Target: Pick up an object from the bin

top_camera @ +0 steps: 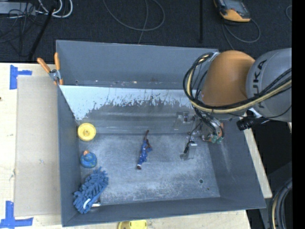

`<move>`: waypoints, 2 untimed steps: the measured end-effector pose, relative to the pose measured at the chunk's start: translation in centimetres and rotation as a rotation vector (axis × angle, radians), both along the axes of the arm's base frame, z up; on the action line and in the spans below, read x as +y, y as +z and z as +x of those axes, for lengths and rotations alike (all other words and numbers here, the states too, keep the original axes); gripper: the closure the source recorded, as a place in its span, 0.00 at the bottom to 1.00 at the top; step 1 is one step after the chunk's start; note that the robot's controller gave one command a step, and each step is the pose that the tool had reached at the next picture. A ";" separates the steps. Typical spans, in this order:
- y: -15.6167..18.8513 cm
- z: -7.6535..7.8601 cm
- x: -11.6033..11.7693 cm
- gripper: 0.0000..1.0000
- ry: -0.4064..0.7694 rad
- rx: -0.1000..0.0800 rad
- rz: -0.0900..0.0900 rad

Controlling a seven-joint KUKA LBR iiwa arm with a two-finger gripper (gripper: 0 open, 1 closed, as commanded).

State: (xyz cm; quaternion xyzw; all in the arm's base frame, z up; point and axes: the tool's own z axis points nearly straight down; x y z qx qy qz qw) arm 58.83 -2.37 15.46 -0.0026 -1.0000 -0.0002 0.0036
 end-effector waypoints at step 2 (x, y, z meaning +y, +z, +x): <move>-1.5 0.6 1.8 0.00 0.089 -0.015 -0.003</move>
Offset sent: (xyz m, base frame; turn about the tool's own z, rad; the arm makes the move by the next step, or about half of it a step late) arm 0.0120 0.0815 -0.0846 -0.3351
